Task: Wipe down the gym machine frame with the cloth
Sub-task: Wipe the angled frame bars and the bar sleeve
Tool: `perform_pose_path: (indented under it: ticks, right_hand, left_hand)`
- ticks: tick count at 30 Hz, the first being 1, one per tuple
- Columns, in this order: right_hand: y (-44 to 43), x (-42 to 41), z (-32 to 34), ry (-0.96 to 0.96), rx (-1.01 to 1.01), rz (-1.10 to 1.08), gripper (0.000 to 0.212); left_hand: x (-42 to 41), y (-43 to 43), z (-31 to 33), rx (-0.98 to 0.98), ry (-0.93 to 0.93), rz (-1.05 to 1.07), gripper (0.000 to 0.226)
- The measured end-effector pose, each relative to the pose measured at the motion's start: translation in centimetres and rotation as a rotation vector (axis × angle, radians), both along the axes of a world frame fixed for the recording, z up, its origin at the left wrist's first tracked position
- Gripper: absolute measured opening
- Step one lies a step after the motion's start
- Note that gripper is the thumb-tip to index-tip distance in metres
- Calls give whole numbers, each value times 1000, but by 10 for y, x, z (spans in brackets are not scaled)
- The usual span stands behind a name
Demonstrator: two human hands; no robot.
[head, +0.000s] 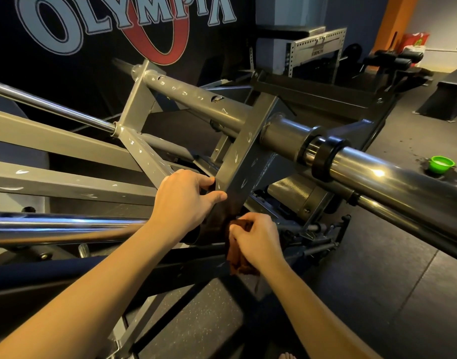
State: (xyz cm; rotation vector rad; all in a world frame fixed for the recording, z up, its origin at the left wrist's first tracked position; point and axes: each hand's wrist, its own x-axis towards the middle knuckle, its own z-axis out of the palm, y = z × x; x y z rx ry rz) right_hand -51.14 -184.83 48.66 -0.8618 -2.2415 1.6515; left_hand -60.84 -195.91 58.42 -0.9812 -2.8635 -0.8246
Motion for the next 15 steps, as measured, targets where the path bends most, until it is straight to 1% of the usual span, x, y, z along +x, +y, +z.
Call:
perform_pose_path:
  ticks: [2,3,5,7,8,10,12,13,15]
  right_hand:
    - [-13,-4,1,103,81,40,9]
    - [-16,-5,0,146,91,40,10]
    - [-11,-3,-3,149,75,8,8]
    - [3,0,-4,131,17,-92,7]
    - [10,0,-2,172,0,-168,9]
    - [17,-8,14,343,63,-286,11]
    - [14,-18,30,457,126,-326,11]
    - [12,-21,31,478,116,-348,10]
    - [11,-21,21,451,36,-404,6]
  left_hand:
    - [-1,0,0,4,2,-2,52]
    - [-2,0,-1,2,7,-2,52]
    - [-2,-1,-2,3,13,-4,52]
    - [-1,-2,-3,7,23,-6,51]
    - [-1,-2,-3,7,26,-10,51]
    - [-2,-2,-5,7,30,-9,51]
    - [-3,-2,-6,0,34,-8,51]
    - [-3,-2,-6,-4,38,-5,52]
    - [-3,-2,-6,-8,47,-1,52]
